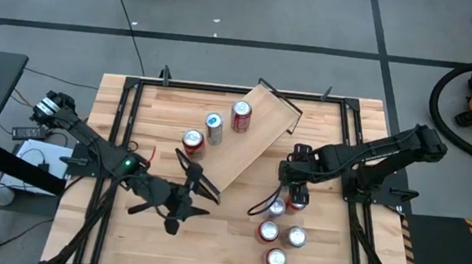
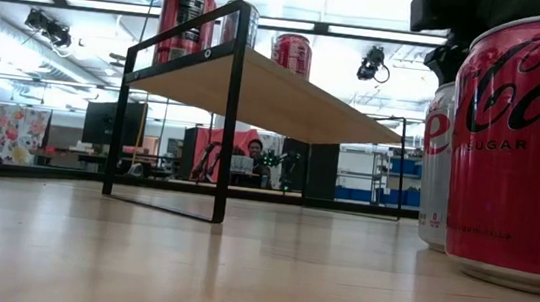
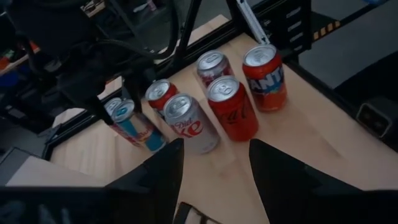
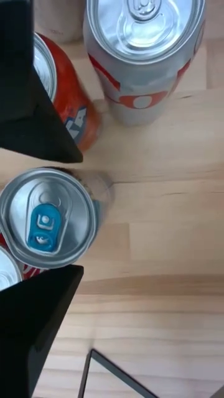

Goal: Place canned beverage on shelf
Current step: Put the blue soda can on the shelf aligned with the other blue soda can

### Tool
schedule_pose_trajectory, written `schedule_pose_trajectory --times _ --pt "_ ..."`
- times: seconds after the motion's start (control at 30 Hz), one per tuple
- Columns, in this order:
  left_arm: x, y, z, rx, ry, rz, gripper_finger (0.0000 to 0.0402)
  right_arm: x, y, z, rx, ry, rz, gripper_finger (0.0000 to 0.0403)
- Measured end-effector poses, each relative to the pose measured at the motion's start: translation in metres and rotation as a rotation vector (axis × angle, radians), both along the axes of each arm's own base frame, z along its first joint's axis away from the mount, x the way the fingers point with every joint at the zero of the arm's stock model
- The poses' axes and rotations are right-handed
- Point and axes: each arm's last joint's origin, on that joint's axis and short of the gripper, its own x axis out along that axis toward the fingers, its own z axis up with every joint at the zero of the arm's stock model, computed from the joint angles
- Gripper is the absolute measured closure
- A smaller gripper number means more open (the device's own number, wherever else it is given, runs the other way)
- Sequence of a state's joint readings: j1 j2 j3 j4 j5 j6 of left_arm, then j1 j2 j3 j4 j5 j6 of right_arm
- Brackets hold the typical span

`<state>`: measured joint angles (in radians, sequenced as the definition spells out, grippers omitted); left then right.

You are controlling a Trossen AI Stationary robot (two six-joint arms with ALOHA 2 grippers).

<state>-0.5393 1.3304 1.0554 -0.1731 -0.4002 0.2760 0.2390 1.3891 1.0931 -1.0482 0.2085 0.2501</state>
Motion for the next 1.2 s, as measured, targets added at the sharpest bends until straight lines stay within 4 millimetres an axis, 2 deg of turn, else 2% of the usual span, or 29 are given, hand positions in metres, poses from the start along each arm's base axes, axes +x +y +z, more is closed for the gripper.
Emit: schedule_pose_trajectory --times 0.23,0.73,0.87,1.2 --pt "-0.0011 0.0006 -0.0027 0.024 0.026 -0.003 0.0209 0.0013 0.0003 0.0005 0.004 -0.016 0.0 0.015" --pt "-0.0059 0.002 0.0023 0.068 0.006 0.002 0.0209 0.0066 -0.0006 0.0018 0.008 -0.068 0.0 0.0154" --pt "-0.0059 0.0019 0.0024 0.066 0.006 0.002 0.0209 0.0068 -0.0026 0.0016 0.021 -0.058 0.016 0.0134" --pt "-0.0059 0.002 0.0023 0.059 0.007 0.004 0.0209 -0.0012 -0.0034 -0.0007 0.045 0.041 0.055 0.0041"
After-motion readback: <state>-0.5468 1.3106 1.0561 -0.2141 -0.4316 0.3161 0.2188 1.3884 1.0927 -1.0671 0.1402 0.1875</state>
